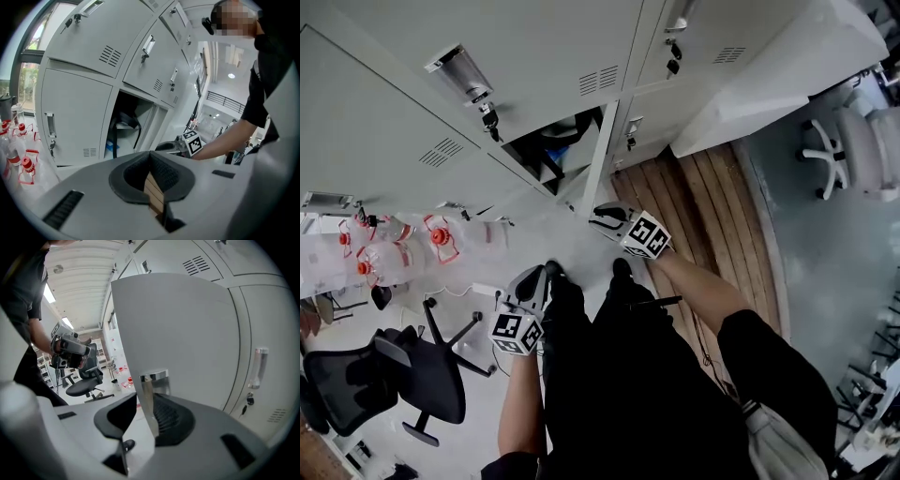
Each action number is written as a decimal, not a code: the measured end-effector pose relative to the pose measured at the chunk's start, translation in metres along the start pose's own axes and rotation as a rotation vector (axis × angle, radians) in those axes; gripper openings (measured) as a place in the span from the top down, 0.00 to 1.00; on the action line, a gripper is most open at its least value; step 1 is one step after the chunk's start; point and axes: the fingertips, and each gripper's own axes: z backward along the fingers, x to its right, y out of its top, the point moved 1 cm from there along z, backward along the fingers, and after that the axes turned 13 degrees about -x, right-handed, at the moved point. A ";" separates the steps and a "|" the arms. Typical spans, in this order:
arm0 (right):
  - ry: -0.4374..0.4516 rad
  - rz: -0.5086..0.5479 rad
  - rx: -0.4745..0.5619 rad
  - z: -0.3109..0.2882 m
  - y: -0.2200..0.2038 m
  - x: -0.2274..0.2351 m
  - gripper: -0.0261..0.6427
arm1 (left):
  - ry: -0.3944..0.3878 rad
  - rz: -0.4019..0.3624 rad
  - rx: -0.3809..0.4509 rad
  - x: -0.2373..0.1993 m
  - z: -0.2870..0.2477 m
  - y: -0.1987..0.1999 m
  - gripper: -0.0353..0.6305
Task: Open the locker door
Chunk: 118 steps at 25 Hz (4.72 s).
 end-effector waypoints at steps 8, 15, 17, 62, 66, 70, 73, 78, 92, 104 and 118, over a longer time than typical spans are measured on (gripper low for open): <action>0.039 0.039 0.010 0.017 -0.017 -0.011 0.94 | 0.023 0.051 -0.025 0.018 -0.016 -0.021 0.92; 0.044 -0.042 0.018 0.029 -0.027 0.003 0.82 | 0.027 0.077 -0.016 0.033 -0.008 -0.016 0.92; 0.062 -0.040 0.020 0.028 -0.024 0.001 0.75 | 0.026 0.073 -0.019 0.029 -0.001 -0.016 0.92; 0.184 0.145 -0.073 0.085 -0.065 0.036 0.74 | 0.038 0.167 0.000 0.092 -0.055 -0.005 0.92; 0.191 0.159 -0.079 0.095 -0.070 0.044 0.74 | 0.047 0.168 -0.001 0.101 -0.064 -0.001 0.92; 0.187 0.145 -0.071 0.105 -0.075 0.053 0.73 | 0.051 0.174 0.003 0.110 -0.073 0.002 0.92; 0.180 0.138 -0.059 0.111 -0.081 0.060 0.73 | 0.052 0.171 0.002 0.116 -0.078 0.004 0.92; 0.167 0.127 -0.069 0.123 -0.089 0.068 0.73 | 0.055 0.168 0.004 0.126 -0.082 0.006 0.92; 0.092 0.102 -0.054 0.150 -0.104 0.098 0.75 | 0.062 0.169 0.011 0.141 -0.091 0.009 0.92; 0.017 0.066 -0.055 0.174 -0.115 0.126 0.78 | 0.056 0.165 0.013 0.153 -0.095 0.010 0.92; -0.045 0.021 -0.062 0.181 -0.119 0.132 0.79 | 0.048 0.151 0.015 0.160 -0.085 0.006 0.92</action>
